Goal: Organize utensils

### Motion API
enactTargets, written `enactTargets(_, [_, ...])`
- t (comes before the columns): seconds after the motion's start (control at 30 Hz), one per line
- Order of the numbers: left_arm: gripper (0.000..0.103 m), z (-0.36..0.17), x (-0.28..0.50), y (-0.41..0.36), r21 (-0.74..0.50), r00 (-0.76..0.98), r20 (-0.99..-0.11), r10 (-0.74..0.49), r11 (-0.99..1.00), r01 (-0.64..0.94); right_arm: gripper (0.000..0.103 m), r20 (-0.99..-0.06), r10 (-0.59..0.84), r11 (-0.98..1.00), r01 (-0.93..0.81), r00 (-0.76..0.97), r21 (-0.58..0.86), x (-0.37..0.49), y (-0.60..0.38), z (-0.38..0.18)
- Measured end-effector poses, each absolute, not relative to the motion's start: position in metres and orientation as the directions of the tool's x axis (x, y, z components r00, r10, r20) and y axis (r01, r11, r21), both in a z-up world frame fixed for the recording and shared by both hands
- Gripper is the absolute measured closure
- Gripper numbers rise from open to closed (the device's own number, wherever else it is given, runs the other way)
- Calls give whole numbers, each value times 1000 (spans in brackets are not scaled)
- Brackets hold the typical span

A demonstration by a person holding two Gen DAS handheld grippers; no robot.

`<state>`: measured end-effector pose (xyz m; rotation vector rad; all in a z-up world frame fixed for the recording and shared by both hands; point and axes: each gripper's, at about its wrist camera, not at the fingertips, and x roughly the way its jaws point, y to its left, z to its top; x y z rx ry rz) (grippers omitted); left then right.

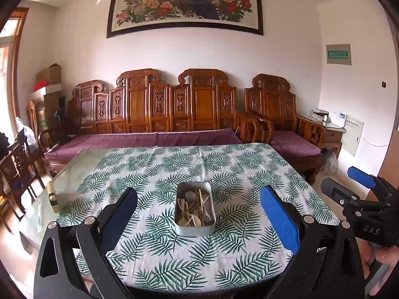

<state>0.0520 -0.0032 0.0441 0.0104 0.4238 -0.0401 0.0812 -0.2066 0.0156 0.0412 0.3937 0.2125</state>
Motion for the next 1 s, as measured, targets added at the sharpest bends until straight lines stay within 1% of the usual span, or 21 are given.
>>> enactTargets(1.0, [8,45,51,-3,0,912,-408,-35,999,39,3,-380,216,976,-200,900,82,81,-206,12])
